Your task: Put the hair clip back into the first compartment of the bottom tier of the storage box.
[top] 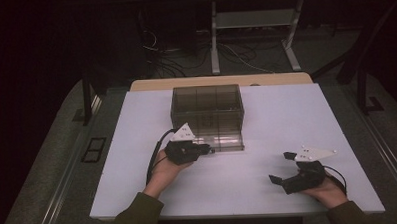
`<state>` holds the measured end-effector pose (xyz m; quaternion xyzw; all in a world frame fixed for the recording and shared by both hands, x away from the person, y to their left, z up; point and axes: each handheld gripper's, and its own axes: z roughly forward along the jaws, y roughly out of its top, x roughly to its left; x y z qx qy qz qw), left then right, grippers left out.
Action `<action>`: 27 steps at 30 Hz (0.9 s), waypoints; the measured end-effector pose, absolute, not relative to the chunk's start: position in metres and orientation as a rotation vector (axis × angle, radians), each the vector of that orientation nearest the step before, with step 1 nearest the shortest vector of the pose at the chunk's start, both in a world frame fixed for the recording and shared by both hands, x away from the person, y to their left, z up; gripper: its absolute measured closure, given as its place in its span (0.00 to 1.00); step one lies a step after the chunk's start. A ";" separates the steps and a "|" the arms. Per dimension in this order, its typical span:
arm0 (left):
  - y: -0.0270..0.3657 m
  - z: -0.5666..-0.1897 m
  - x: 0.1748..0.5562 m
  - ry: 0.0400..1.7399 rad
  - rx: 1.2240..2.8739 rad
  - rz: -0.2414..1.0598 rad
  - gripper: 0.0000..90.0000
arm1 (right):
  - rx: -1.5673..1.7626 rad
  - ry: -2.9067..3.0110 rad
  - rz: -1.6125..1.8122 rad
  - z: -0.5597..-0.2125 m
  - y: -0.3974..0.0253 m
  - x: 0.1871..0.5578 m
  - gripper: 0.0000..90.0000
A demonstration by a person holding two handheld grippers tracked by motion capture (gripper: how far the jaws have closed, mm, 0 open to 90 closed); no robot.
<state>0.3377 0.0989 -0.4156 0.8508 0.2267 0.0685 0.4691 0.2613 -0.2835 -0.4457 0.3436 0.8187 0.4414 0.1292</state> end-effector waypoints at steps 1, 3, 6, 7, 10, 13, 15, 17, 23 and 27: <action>0.101 -0.415 0.338 0.561 2.083 0.171 0.93 | 0.999 2.380 1.283 -0.446 -0.283 0.261 0.00; 0.105 -0.415 0.340 0.573 2.079 0.177 0.93 | 0.999 2.380 1.283 -0.446 -0.283 0.261 0.00; 0.110 -0.415 0.342 0.590 2.071 0.184 0.93 | 0.997 2.381 1.282 -0.446 -0.283 0.261 0.00; 0.112 -0.415 0.343 0.596 2.069 0.187 0.93 | 0.998 2.381 1.282 -0.446 -0.283 0.262 0.00; 0.116 -0.415 0.345 0.609 2.061 0.193 0.93 | 0.999 2.382 1.281 -0.446 -0.283 0.262 0.00; 0.119 -0.415 0.346 0.623 2.055 0.199 0.93 | 0.997 2.383 1.281 -0.446 -0.283 0.261 0.00; 0.121 -0.414 0.347 0.626 2.056 0.209 0.93 | 0.998 2.382 1.280 -0.446 -0.283 0.261 0.00; 0.124 -0.414 0.348 0.634 2.056 0.215 0.93 | 1.000 2.382 1.281 -0.446 -0.283 0.261 0.00; 0.134 -0.414 0.352 0.663 2.042 0.238 0.93 | 0.997 2.383 1.282 -0.446 -0.283 0.262 0.00; 0.140 -0.415 0.355 0.688 2.033 0.249 0.93 | 0.999 2.383 1.282 -0.446 -0.283 0.262 0.00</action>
